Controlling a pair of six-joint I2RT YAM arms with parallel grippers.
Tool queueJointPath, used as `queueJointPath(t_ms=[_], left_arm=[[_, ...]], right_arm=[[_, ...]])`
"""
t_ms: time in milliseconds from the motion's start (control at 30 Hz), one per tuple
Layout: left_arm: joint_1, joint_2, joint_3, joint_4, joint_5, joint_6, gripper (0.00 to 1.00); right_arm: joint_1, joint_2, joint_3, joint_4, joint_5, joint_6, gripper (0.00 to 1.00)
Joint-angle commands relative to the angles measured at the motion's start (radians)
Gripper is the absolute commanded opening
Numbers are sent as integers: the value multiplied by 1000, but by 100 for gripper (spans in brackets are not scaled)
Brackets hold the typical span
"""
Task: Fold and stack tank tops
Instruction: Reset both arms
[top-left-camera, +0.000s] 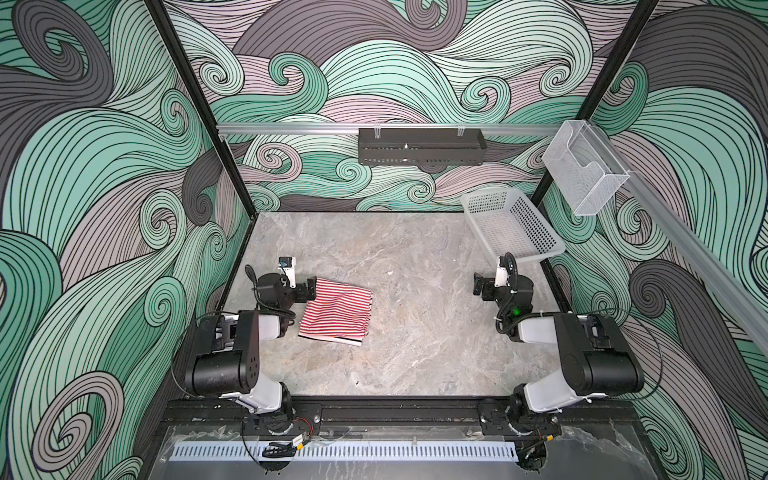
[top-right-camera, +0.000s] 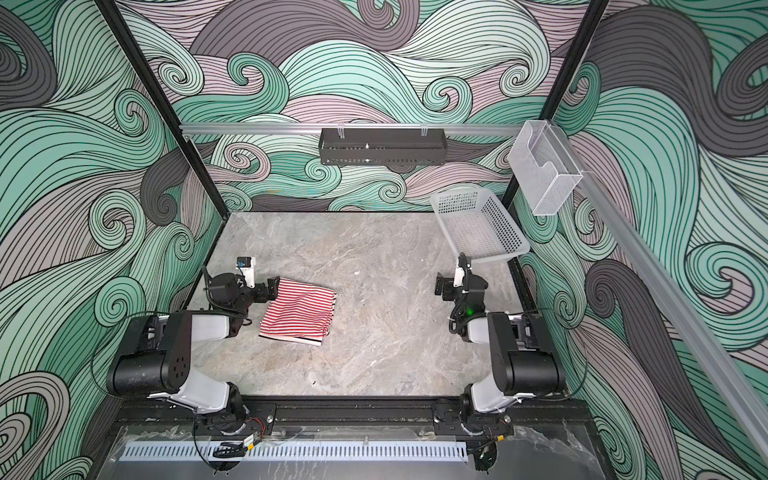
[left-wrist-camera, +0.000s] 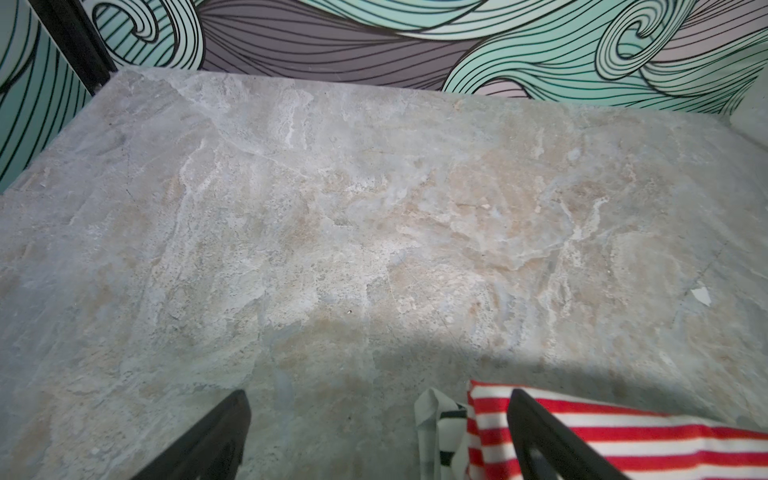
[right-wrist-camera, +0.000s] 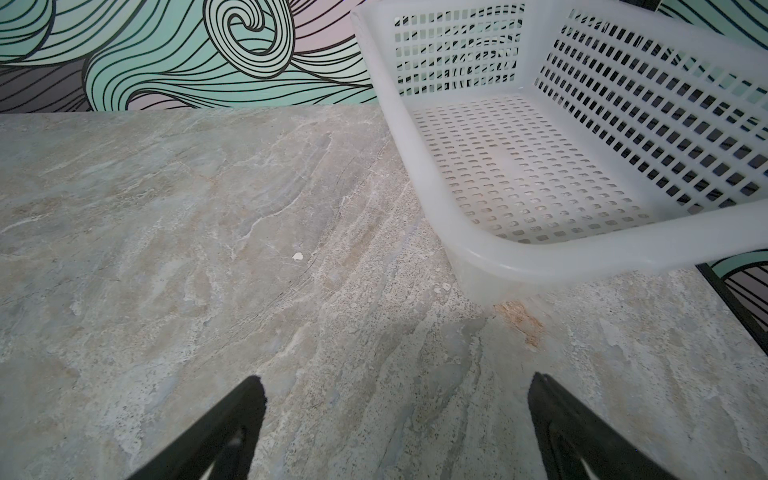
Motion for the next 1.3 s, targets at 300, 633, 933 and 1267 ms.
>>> queueJointPath(t_ms=[300,633,933,1267], left_arm=[[-35,-11,27,-2,-46,14,99],[-28,9,71,-64,-88,-18,99],[-28,8,71,-65,-88,-18,99],[-27,9,71,-66,-88,-18,99]], right_arm=[[3,-10,10,5,4,-15,99],[4,-11,10,5,4,-15,99],[4,-11,11,3,5,-16,99],[2,-11,12,3,3,-16,99]])
